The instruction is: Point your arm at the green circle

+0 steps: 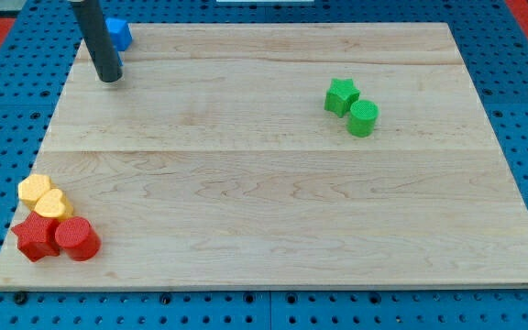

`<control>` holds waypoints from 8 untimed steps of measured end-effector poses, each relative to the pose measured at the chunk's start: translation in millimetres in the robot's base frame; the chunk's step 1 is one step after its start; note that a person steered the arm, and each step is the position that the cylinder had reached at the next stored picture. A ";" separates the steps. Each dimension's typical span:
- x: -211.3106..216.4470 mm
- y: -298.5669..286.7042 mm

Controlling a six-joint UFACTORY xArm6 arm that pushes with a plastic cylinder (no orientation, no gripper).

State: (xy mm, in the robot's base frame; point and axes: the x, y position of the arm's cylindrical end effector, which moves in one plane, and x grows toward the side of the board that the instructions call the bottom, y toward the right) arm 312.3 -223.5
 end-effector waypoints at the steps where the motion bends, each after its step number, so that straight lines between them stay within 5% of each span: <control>1: -19.2 -3.4; 3: -32.1 -3.4; 4: 6.0 2.5; 6: 120.4 144.9; 8: 165.6 326.2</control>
State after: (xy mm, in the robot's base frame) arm 477.9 102.8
